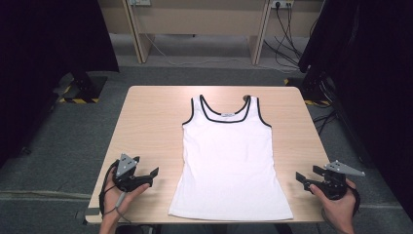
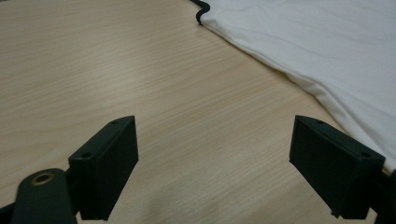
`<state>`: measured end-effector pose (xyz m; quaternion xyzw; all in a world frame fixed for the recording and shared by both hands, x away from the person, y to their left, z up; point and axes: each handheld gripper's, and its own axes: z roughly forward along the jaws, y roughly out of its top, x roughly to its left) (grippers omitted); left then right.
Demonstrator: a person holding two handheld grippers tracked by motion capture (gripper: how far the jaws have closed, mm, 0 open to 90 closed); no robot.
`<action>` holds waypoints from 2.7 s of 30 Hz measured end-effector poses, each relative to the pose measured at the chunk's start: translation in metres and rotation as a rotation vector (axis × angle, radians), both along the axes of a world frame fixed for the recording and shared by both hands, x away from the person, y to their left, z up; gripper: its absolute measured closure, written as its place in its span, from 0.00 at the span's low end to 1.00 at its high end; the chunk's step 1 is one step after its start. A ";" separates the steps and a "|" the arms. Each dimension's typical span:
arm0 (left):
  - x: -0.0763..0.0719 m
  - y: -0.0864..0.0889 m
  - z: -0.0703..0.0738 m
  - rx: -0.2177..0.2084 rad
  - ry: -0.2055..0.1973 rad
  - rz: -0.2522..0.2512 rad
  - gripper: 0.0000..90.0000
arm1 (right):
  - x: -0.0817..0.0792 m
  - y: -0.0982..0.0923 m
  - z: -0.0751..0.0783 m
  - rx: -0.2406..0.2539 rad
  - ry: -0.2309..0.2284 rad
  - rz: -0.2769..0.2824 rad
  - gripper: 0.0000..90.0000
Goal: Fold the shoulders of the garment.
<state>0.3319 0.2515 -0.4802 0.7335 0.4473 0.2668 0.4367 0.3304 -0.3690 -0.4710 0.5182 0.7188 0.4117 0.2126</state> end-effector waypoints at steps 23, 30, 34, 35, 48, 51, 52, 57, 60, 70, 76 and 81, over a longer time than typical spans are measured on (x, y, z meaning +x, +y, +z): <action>0.000 -0.003 -0.004 0.014 -0.015 -0.004 0.17 | 0.006 0.005 0.000 -0.012 -0.006 -0.002 0.19; -0.001 -0.004 -0.004 0.026 -0.019 0.003 0.18 | 0.029 0.018 0.015 -0.040 -0.028 0.031 0.19; -0.001 -0.004 -0.003 0.026 -0.019 0.006 0.18 | 0.048 0.028 0.029 -0.060 -0.046 0.054 0.20; -0.001 -0.004 -0.004 0.027 -0.020 0.007 0.18 | 0.053 0.030 0.034 -0.068 -0.047 0.057 0.20; -0.001 -0.006 -0.004 0.039 -0.026 0.013 0.18 | 0.127 0.062 0.075 -0.110 -0.066 0.098 0.28; -0.001 -0.006 -0.004 0.038 -0.026 0.012 0.18 | 0.144 0.069 0.080 -0.111 -0.080 0.094 0.31; -0.001 -0.006 -0.004 0.036 -0.028 0.011 0.18 | 0.150 0.071 0.082 -0.108 -0.079 0.091 0.32; -0.001 -0.005 -0.004 0.031 -0.025 0.009 0.18 | 0.177 0.082 0.089 -0.121 -0.071 0.084 0.39; -0.001 -0.005 -0.004 0.033 -0.027 0.006 0.18 | 0.194 0.090 0.089 -0.125 -0.052 0.086 0.44; -0.002 -0.007 -0.004 0.045 -0.028 0.000 0.18 | 0.248 0.106 0.064 -0.096 0.072 0.057 0.51; -0.001 -0.006 -0.004 0.036 -0.026 0.002 0.18 | 0.264 0.103 0.059 -0.077 0.103 0.025 0.52; -0.002 -0.006 -0.004 0.035 -0.028 0.002 0.18 | 0.276 0.103 0.059 -0.055 0.115 0.011 0.53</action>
